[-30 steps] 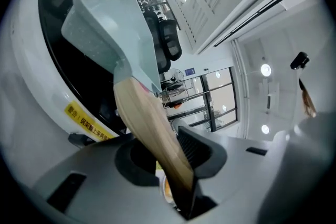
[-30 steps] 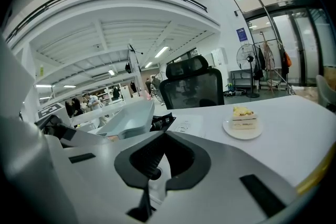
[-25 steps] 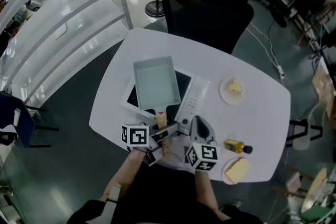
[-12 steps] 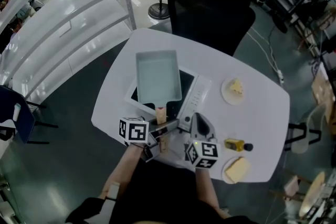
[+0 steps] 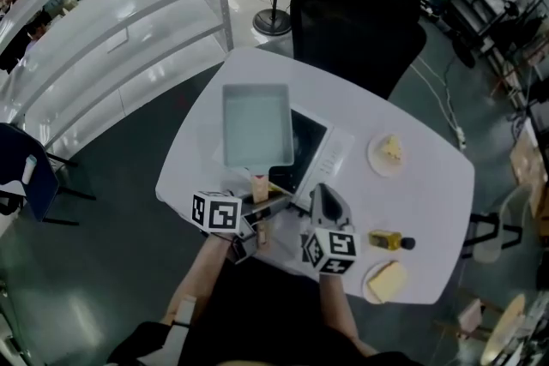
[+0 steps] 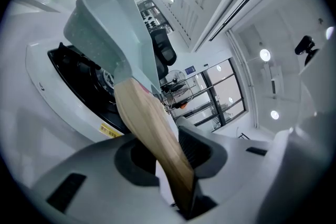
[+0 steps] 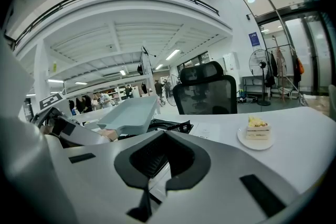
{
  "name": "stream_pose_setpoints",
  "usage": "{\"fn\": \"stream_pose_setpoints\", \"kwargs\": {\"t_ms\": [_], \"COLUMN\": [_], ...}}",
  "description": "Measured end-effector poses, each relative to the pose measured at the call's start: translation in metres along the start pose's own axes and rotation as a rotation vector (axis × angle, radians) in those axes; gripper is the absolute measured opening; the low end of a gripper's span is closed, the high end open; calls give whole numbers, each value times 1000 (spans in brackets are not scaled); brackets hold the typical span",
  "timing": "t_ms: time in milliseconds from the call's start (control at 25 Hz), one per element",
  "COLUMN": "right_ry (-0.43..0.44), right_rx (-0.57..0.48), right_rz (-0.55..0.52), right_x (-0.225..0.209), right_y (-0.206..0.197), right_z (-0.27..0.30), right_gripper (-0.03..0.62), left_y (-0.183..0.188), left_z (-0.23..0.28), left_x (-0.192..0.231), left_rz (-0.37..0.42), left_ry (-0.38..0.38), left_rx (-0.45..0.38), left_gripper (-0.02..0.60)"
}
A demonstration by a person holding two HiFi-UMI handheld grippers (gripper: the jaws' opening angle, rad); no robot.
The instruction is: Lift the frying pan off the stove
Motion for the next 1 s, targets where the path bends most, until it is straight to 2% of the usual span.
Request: {"fn": "stream_pose_setpoints", "kwargs": {"t_ms": [480,1000], "right_ry": [97,211], "right_rx": [-7,-19], "right_rz": [-44,-95], "right_x": [42,95], "right_y": [4,5], "right_z": [7,9], "right_gripper": [6,6], "left_y": [-6,-19], "left_z": [-55,-120], "left_x": [16,13], "left_rz": [-17,-40], "left_ry": [80,118], "left_rx": [-109,-249], "left_gripper": [106,106]}}
Point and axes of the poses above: the fingertips, and each gripper's own axes: z forward along the fingers, x to its left, y out of its top, the point moved 5 cm from there along -z, backward along the fingers, and after that the axes turned 4 degrees about -z, right-handed, at the moved point
